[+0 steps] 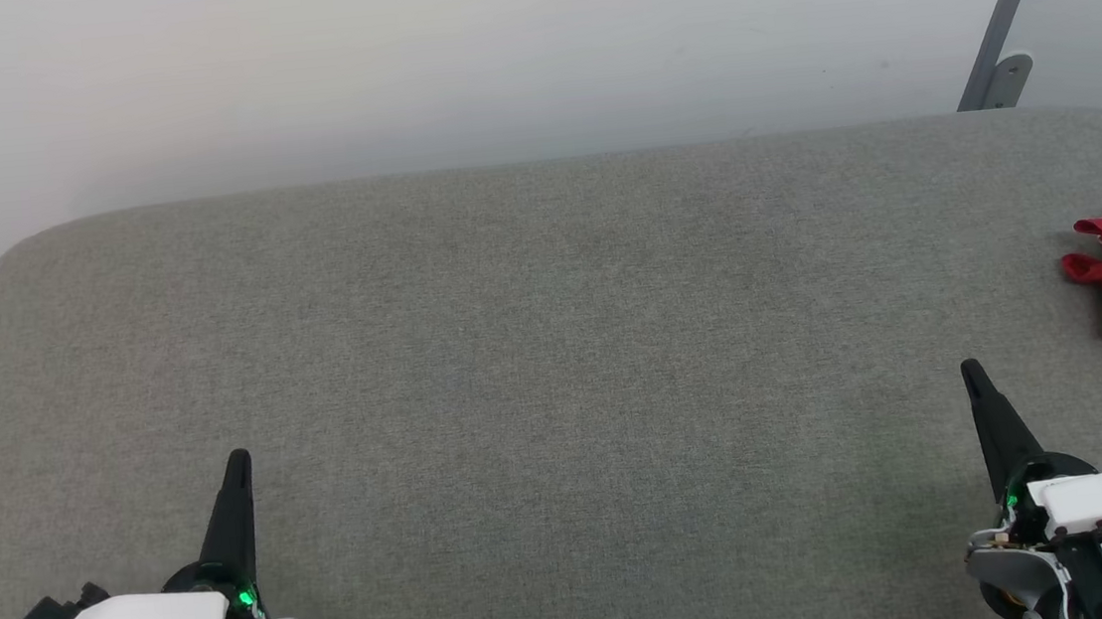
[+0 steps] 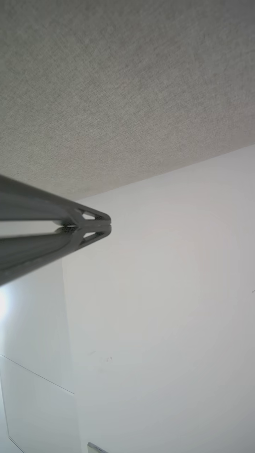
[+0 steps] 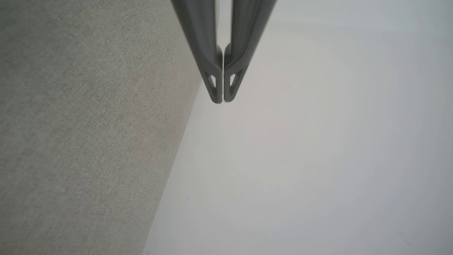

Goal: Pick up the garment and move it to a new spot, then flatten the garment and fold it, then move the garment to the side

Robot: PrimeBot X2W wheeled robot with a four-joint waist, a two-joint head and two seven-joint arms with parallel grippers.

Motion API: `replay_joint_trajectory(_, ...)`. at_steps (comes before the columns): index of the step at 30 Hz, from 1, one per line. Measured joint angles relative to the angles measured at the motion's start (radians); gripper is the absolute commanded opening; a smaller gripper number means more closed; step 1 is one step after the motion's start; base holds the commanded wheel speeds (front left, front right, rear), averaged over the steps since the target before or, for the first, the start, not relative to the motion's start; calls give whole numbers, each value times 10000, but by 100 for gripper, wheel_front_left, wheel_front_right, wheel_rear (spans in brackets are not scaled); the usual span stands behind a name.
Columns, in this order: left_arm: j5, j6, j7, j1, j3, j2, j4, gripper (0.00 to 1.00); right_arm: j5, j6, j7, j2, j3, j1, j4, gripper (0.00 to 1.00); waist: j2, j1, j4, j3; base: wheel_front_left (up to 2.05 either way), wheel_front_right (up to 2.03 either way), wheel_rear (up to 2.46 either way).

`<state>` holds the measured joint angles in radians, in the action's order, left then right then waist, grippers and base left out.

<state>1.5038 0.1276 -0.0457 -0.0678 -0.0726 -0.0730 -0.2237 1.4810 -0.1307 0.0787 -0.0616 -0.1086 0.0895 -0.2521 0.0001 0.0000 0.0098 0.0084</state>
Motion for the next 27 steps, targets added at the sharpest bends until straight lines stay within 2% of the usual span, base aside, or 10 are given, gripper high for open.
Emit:
replay_joint_trajectory(21, 1264, 0, -424, -308, -71, 8, -207, 0, 1225, 0, 330, 104, -54, 137, 50, 0, 0, 0, -94, -51, 0, 0, 0)
replay_joint_trajectory(27, 1313, 0, -435, -328, -96, 19, -217, 0, 1298, 0, 366, 111, -58, 173, 61, 0, 0, 0, -98, -53, 0, 0, 0)
